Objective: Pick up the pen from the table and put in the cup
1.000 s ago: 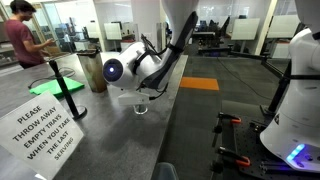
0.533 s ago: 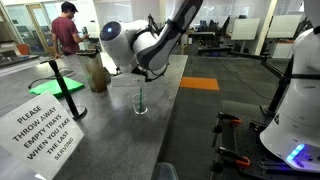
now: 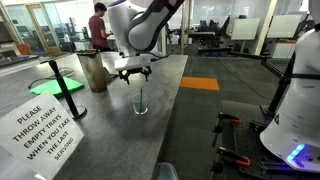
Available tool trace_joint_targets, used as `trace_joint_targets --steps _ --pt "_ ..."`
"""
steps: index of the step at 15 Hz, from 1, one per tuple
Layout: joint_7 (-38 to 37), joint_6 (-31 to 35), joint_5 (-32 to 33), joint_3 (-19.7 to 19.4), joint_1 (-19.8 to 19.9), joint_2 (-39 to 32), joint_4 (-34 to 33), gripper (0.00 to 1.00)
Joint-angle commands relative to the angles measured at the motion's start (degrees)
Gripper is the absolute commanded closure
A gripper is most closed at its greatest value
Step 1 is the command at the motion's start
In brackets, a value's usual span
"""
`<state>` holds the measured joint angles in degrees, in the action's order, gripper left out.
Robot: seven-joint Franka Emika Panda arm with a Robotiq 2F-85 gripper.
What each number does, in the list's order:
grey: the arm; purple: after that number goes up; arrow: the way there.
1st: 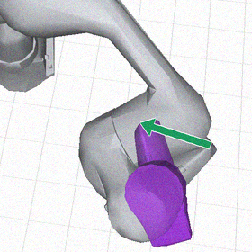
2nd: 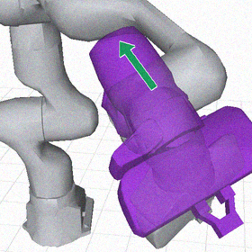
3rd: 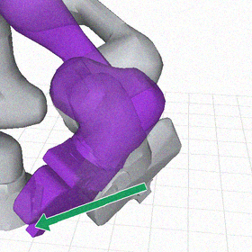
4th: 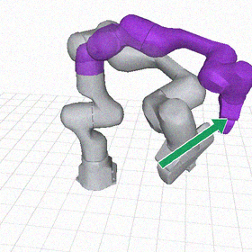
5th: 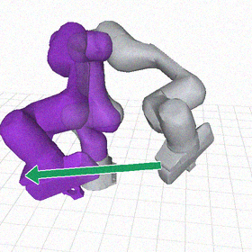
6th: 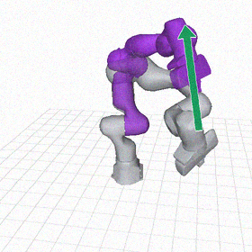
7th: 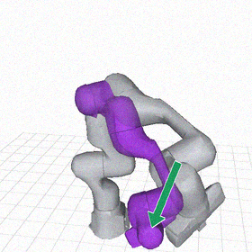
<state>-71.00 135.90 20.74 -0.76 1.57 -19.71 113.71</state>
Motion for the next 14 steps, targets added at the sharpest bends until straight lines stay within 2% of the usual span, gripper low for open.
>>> trace_joint_targets --steps 1,5,14 --pt "12.0 -6.5 -8.6 -0.8 -0.9 0.8 -0.9 0.0" --pt "13.6 -9.9 -8.7 -3.0 -2.6 0.8 -2.0 0.0" --pt "12.9 -10.1 -8.4 -4.6 -3.6 0.9 -2.6 0.0"
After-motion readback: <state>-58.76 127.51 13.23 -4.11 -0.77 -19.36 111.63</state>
